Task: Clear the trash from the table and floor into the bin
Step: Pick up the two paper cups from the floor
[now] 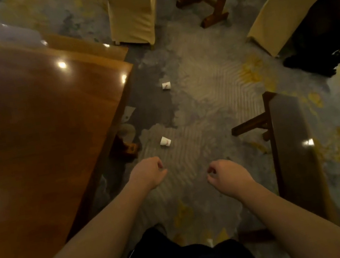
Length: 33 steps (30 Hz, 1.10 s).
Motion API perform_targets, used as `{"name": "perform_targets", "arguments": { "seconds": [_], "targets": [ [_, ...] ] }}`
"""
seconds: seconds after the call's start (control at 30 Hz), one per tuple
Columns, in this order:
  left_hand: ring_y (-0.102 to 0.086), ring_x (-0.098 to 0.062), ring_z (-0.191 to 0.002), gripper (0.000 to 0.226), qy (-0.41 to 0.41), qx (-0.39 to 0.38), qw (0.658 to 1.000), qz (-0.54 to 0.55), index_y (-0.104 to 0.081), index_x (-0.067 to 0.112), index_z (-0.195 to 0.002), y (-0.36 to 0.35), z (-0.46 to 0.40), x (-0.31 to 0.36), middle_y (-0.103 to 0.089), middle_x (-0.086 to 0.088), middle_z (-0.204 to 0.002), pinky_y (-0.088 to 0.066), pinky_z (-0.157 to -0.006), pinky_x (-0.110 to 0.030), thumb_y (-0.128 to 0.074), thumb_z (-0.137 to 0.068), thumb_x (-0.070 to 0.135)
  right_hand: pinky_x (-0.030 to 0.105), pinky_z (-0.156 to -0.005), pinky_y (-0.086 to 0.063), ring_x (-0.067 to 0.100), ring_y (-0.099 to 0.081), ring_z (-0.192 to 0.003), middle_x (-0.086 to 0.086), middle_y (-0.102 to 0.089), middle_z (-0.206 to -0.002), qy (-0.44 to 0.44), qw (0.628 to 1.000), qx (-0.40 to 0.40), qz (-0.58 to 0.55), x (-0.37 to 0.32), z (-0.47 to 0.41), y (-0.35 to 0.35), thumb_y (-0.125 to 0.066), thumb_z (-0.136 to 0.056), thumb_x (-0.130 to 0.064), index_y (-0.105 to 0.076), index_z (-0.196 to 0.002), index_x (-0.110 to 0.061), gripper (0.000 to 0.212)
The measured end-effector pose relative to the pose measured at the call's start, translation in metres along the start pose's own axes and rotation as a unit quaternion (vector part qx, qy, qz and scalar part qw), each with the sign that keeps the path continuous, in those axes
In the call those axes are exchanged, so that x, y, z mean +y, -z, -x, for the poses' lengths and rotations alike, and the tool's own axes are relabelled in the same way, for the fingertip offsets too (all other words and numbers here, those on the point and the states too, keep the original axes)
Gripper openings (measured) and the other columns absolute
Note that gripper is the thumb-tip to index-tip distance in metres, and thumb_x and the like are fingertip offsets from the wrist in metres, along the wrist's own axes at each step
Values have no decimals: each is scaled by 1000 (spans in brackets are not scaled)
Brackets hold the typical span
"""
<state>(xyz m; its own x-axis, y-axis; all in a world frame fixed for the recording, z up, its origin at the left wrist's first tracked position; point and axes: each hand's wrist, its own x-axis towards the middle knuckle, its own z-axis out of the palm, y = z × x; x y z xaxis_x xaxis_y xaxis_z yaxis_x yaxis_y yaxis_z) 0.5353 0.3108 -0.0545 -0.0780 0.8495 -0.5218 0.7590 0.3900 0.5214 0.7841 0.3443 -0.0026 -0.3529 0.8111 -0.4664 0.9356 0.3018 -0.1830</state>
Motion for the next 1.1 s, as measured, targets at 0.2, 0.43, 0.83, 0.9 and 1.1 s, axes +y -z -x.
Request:
{"name": "perform_targets", "arguments": {
  "seconds": [0.2,0.43,0.83,0.9,1.1],
  "targets": [
    [-60,-10,-85,16,47,-40,998,15,-60,32,-99,13,-96,20,-63,6,-94,-53,-85,-40,-65,-86,41,36,-77,-51,24,-62,-98,4,-66,-108,-7,998,-52,-32,41,-118,31,-55,-92,-39,-66,-109,-17,30],
    [-58,-14,-87,20,180,-38,981,56,-59,28,-98,5,-236,45,-63,2,-98,-52,-83,-39,-64,-86,44,35,-72,-48,29,-63,-96,8,-67,-104,40,989,-139,-7,106,-303,34,-53,-91,-36,-63,-98,-15,24],
    [-61,-25,-94,22,346,-66,925,144,-65,22,-91,-84,-513,-5,-68,-8,-103,-49,-84,-36,-68,-83,42,42,-93,-49,35,-58,-115,16,-60,-128,24,960,-278,18,196,-610,-82,-53,-94,-31,-60,-121,-11,35],
    [-60,-23,-91,17,341,-67,926,147,-62,26,-87,-117,-567,-40,-68,-7,-103,-47,-81,-35,-67,-83,41,42,-94,-48,35,-57,-116,18,-59,-130,4,955,-295,6,196,-652,-136,-54,-94,-31,-60,-123,-8,37],
    [-59,-30,-110,44,320,-93,938,93,-61,15,-118,-227,-699,-147,-63,-11,-123,-46,-90,-38,-70,-83,40,46,-106,-41,38,-46,-129,20,-45,-143,-13,950,-310,-17,207,-733,-307,-53,-94,-24,-44,-138,-6,48]
  ]
}}
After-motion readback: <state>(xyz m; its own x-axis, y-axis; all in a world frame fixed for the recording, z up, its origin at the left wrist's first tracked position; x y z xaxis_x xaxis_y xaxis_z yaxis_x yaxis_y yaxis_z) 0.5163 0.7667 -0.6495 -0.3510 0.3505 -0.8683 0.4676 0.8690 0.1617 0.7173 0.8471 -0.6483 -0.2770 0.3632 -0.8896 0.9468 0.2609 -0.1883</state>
